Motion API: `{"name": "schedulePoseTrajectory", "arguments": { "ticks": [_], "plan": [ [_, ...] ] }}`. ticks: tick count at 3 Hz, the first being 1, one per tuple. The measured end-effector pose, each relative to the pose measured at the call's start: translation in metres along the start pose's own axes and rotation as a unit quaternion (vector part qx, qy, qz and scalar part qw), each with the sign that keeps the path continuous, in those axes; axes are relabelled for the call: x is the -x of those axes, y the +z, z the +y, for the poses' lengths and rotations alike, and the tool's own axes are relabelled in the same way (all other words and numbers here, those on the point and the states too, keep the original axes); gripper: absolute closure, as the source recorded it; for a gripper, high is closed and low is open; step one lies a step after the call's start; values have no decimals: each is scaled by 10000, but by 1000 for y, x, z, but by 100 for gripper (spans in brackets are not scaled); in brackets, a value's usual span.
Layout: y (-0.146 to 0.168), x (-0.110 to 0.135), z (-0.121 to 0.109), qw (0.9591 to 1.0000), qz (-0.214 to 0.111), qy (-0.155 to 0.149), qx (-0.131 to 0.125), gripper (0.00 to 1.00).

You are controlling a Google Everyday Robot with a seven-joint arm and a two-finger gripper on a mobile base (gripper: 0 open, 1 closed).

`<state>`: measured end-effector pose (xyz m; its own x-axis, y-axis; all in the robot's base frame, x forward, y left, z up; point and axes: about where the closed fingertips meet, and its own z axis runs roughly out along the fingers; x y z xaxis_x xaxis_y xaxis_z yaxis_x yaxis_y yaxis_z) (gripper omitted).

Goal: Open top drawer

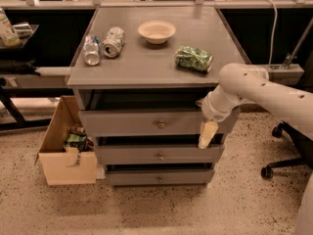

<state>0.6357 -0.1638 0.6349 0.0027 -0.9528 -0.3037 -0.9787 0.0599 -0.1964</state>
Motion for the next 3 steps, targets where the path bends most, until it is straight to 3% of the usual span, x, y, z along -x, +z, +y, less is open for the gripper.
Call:
{"name": "schedulePoseTrajectory", "arguments": {
  "ticks": [3],
  "plan": [
    [8,8,3,9997,-50,-94,197,65]
  ]
}}
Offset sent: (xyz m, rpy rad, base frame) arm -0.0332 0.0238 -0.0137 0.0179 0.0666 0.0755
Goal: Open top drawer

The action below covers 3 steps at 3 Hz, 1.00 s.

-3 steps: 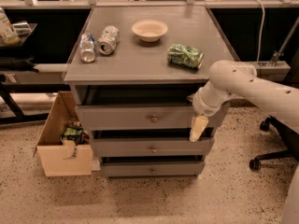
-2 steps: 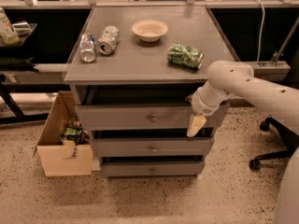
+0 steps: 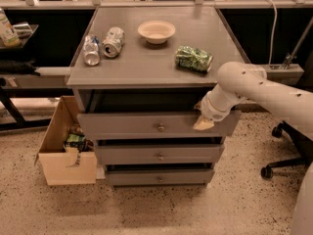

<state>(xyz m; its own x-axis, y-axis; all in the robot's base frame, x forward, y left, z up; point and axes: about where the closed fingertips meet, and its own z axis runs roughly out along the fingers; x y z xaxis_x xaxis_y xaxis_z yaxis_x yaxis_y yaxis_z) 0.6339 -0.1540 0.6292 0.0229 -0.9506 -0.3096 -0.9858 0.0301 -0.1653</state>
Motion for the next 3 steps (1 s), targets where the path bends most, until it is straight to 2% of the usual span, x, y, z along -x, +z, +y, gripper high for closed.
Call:
{"name": "schedulePoseTrajectory", "arguments": {
  "ticks": [1,2,3],
  "plan": [
    [-7,2,-3,10000,0,0,0,90],
    [-10,2,-4,10000,0,0,0,100],
    [-10,7,4,9999,-67,-16,80,87]
  ]
}}
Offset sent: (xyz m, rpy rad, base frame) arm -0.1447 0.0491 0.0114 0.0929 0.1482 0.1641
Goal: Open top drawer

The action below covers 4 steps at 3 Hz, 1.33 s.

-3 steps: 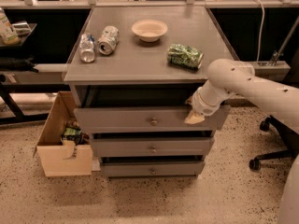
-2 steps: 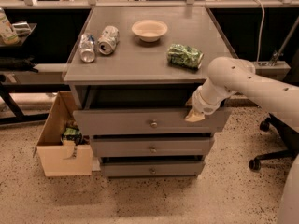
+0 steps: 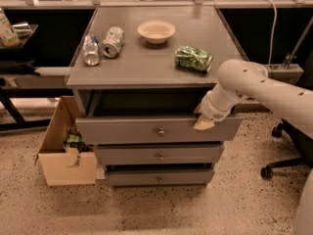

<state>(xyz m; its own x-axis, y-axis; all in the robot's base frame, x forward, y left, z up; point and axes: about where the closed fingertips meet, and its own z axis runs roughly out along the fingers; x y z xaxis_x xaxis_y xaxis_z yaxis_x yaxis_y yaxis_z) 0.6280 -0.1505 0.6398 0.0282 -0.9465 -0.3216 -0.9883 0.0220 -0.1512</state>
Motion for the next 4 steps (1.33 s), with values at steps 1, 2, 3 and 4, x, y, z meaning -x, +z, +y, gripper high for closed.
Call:
{"name": "schedulePoseTrajectory", "arguments": {
  "ticks": [1,2,3,4],
  "plan": [
    [0,0,0,10000,0,0,-1,64],
    [0,0,0,10000,0,0,0,33],
    [0,0,0,10000,0,0,0,8],
    [0,0,0,10000,0,0,1,0]
  ]
}}
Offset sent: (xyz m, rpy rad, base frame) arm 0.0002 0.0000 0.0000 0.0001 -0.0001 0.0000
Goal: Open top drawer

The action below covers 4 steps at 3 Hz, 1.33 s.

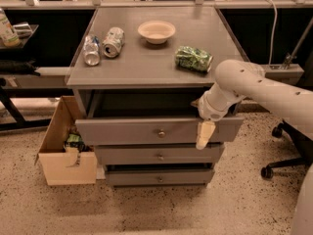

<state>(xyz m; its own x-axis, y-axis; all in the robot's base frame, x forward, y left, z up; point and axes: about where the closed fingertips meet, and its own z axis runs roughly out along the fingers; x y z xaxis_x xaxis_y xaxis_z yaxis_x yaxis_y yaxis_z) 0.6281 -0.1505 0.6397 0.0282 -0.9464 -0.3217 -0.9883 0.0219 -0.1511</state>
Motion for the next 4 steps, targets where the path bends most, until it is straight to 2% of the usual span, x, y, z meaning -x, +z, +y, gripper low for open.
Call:
{"name": "schedulePoseTrajectory", "arguments": {
  "ticks": [1,3,4],
  "plan": [
    [0,0,0,10000,0,0,0,0],
    [14,5,44,9982,-149,-159,560,0],
    [12,6,46,9980,-157,-168,588,19]
  ]
}}
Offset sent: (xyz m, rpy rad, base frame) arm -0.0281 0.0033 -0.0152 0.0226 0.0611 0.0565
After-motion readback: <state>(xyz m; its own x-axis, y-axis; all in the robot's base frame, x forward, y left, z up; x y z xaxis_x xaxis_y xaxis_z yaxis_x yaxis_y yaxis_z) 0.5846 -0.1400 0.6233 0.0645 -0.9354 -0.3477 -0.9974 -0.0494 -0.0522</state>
